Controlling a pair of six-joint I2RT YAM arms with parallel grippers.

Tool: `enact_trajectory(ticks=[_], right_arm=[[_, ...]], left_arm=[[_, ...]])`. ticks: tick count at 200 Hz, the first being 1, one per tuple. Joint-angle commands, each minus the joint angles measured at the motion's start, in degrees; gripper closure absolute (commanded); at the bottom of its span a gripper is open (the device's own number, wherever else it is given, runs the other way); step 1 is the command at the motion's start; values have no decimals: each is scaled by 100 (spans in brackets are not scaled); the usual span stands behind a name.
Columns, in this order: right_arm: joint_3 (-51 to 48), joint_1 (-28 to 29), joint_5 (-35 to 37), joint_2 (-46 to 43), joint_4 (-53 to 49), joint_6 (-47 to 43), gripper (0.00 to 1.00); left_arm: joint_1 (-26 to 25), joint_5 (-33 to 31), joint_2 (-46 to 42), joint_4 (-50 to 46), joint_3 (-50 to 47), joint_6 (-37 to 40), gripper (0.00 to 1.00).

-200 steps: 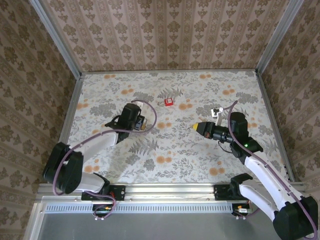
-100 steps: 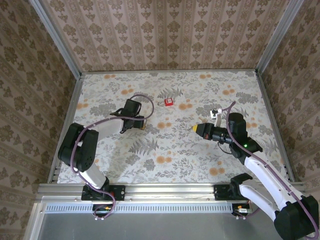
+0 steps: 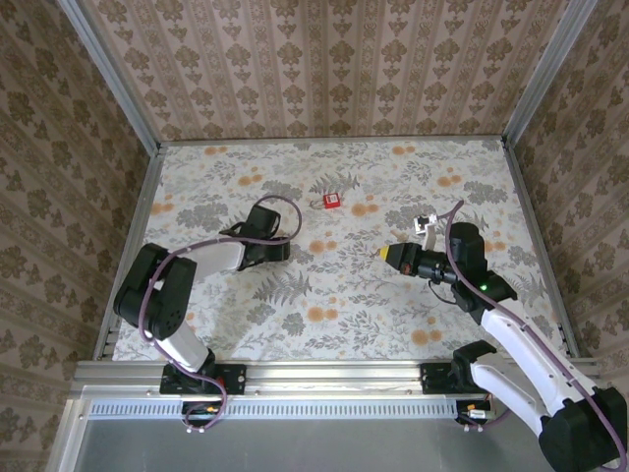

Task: Unlock with the key

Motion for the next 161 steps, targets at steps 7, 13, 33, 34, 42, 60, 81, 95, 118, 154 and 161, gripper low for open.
enact_trajectory(ticks=[7, 13, 33, 34, 42, 60, 81, 95, 118, 154, 161], right_arm=[[59, 34, 65, -183, -194, -153, 100], [56, 39, 70, -190, -189, -160, 100], [66, 37, 88, -219, -220, -162, 100], [67, 35, 88, -222, -222, -157, 100], [76, 34, 95, -241, -255, -175, 100], [110, 38, 136, -317, -349, -219, 100], [138, 34, 145, -383, -419, -239, 100], [152, 35, 158, -416, -481, -265, 100], [165, 38, 176, -475, -559, -284, 100], [196, 26, 191, -550, -653, -320, 100], [200, 25, 185, -558, -659, -320, 100]], left_arm=[[-72, 333, -127, 127, -273, -406, 38], [-87, 382, -119, 175, -298, -442, 38], [-157, 505, -165, 145, -290, -522, 38], [-159, 513, -168, 149, -290, -530, 37], [-170, 606, -209, 177, -298, -581, 37], [-172, 837, -258, 275, -309, -698, 37], [-225, 1084, -254, 423, -312, -877, 38], [-331, 1198, -257, 593, -327, -1061, 38], [-581, 1330, -262, 935, -373, -1457, 38], [-946, 1427, -243, 1441, -370, -1993, 39], [-998, 1423, -284, 1516, -363, -2057, 39]])
